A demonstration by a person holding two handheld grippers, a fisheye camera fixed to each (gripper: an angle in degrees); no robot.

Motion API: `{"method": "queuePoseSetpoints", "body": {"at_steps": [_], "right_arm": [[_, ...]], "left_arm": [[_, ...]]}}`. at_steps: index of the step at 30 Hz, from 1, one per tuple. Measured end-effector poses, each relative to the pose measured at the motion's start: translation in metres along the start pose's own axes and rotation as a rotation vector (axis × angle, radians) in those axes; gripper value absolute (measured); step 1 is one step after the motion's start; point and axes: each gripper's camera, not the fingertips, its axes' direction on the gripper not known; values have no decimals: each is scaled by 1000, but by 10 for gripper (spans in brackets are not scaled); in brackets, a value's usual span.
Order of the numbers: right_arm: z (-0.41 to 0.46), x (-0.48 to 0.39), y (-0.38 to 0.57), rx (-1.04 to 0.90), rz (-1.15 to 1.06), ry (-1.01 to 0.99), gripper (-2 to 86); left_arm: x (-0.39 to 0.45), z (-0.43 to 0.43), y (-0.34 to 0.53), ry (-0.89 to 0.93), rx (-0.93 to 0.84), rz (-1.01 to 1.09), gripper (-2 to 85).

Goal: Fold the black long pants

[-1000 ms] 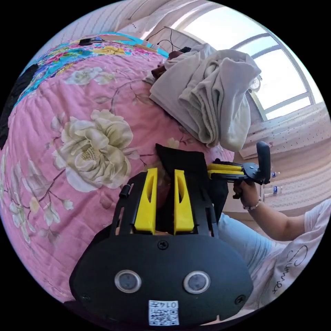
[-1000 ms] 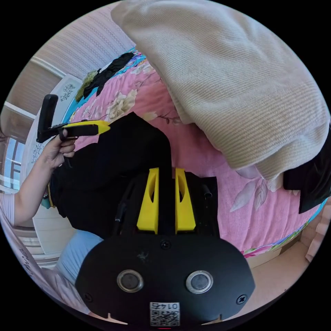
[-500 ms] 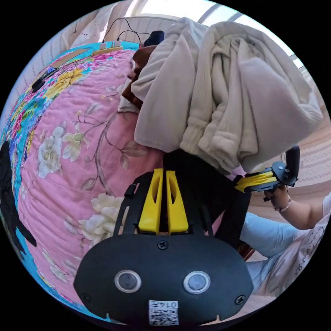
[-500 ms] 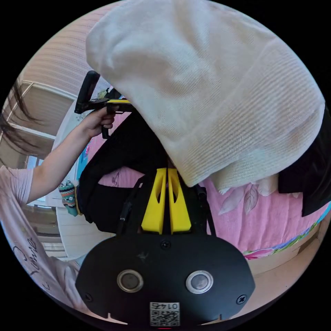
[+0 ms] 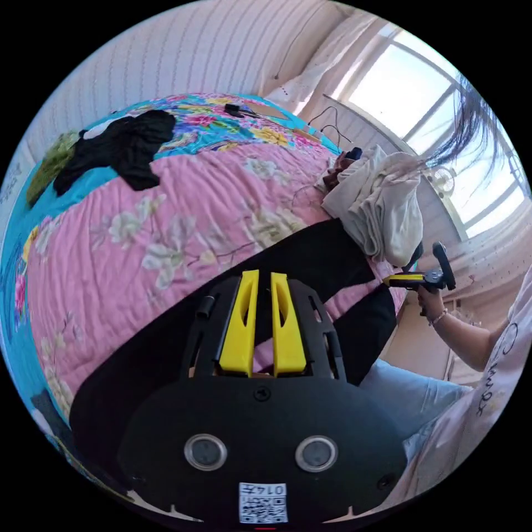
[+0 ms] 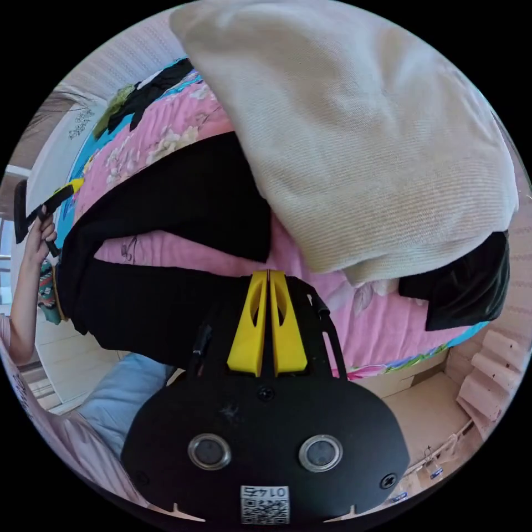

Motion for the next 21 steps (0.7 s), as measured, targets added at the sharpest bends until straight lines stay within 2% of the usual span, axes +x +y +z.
{"method": "queuePoseSetpoints", "body": {"at_steps": [4,7,9,13,18,21], "right_arm": [[-7,-98,-20,3,-245,-44,1],[3,-213,-62,3,-519,-80,6],[21,-322,-101,26,-752,-133,15],[52,-503,-150,46,-1079,-257,50],[98,-759,-185,18,-1417,-396,113],[138,-875,-189,-71,-1500,-424,139]], "left_arm": [[-70,-67,193,-209,-69,-384,46],[-107,-113,301,-319,-38,-633,45],[-125,-138,352,-358,19,-733,46],[-150,-178,443,-496,71,-870,56],[-149,-205,554,-506,168,-1116,75],[-140,-208,619,-456,289,-1273,95]]}}
